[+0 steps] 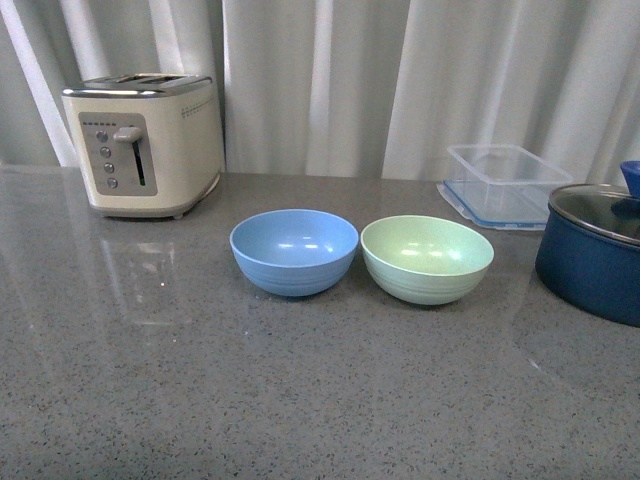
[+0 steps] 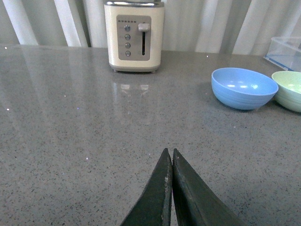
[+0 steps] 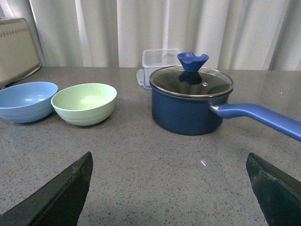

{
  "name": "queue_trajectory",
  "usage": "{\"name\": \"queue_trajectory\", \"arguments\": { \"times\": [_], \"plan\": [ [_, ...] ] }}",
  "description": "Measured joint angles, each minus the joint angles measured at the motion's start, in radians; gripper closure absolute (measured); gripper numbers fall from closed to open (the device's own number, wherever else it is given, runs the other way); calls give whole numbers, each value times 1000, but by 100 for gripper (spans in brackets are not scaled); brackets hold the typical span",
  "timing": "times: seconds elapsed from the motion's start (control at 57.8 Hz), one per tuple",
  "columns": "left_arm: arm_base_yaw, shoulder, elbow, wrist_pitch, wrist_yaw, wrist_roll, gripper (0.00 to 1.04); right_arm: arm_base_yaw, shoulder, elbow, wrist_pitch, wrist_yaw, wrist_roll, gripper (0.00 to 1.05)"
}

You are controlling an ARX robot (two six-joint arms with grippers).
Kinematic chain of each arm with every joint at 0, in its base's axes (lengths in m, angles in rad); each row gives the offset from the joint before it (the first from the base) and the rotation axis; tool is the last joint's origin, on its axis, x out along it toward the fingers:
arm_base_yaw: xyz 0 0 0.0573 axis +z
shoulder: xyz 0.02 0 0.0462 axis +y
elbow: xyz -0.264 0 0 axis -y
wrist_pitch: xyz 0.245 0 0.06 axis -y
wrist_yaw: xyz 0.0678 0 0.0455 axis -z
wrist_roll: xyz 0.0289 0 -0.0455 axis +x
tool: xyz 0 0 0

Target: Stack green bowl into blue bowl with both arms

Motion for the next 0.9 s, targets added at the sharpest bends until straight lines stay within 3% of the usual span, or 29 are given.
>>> {"name": "queue_trajectory", "arguments": {
  "times": [0.19, 0.294, 0.363, 0.432, 0.64, 0.709, 0.899],
  "plan": [
    [0, -19, 0, -5, 0, -1, 100, 0, 0, 0, 0, 0, 0, 10],
    [0, -19, 0, -5, -1, 0, 73, 0, 0, 0, 0, 0, 0, 10],
    [0, -19, 0, -5, -1, 0, 57, 3, 70, 53, -133, -12, 18, 10],
    [0, -20, 0, -5, -1, 0, 39, -7, 181, 113, -132, -58, 29, 10],
    [0, -20, 0, -5, -1, 0, 6, 43, 576, 394, -55, -176, 110, 10],
    [0, -20, 0, -5, -1, 0, 7, 81, 756, 513, -71, -212, 175, 10],
    [0, -20, 0, -5, -1, 0, 7, 149, 1259, 836, -93, -162, 323, 10]
  ]
}}
